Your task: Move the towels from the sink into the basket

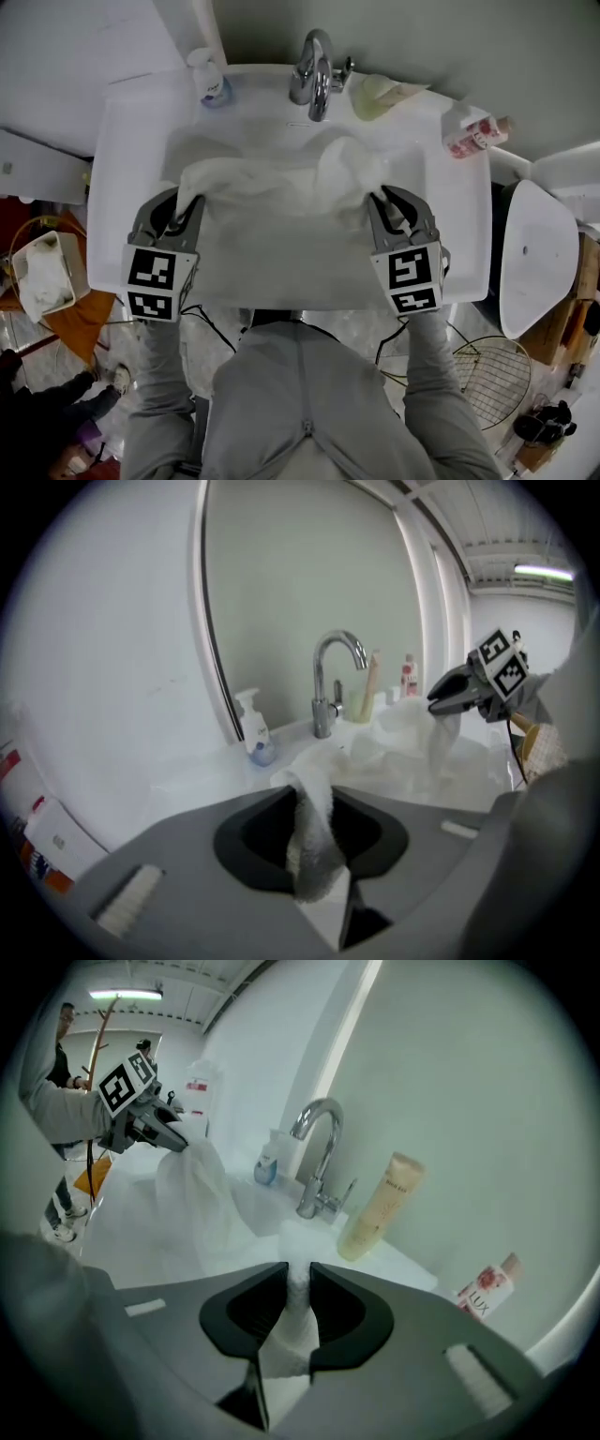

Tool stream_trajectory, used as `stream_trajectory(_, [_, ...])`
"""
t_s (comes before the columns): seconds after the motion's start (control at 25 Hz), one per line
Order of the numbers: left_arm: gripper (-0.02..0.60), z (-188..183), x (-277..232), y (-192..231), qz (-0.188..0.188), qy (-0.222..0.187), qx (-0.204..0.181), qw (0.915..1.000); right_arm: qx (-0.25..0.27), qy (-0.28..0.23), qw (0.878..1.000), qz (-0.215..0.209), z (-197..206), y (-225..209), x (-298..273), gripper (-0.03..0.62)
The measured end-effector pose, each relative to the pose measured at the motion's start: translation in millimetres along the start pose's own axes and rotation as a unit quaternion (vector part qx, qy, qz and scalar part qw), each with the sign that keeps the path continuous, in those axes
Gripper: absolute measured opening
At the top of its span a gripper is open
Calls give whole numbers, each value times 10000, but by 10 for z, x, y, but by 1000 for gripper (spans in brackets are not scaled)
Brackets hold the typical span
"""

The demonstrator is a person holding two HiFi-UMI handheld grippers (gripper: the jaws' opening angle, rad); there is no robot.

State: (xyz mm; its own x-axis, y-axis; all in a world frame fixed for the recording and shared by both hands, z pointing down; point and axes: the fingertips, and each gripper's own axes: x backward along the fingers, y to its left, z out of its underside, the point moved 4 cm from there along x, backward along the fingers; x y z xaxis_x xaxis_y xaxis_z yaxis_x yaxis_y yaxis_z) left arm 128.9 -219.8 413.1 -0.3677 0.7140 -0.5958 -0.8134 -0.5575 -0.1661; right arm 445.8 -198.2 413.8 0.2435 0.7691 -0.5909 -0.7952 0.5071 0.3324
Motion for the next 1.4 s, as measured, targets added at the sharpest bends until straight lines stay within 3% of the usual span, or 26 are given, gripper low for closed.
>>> stream_trajectory(0.28, [146, -227, 1000, 135, -859, -982, 436, 9905, 194, -1141, 9931, 204, -567, 121, 582, 74])
stream_trajectory(0.56, [146, 25, 1973, 147, -1544, -1152, 580, 9796, 420, -1757, 9835, -11, -918, 566, 1019, 74])
stream_trajectory(0.8, [146, 373, 2724, 259, -2178, -1268, 756, 9648, 770, -2259, 9706, -306, -1324, 1053, 1170, 74])
stream_trajectory(1.04, [146, 958, 3621, 598, -2916, -1393, 1114, 9398, 1266, -2769, 9490, -822, -2001, 1928, 1217, 73])
stream_trajectory(1.2, [146, 1515, 4318, 911, -3401, -1420, 1396, 9191, 1580, -3052, 9315, -1190, -2513, 2754, 1224, 74])
stream_trajectory(1.4, [146, 2175, 5116, 1297, -3820, -1349, 1587, 9004, 1731, -3268, 9141, -1662, -3030, 3865, 1217, 74])
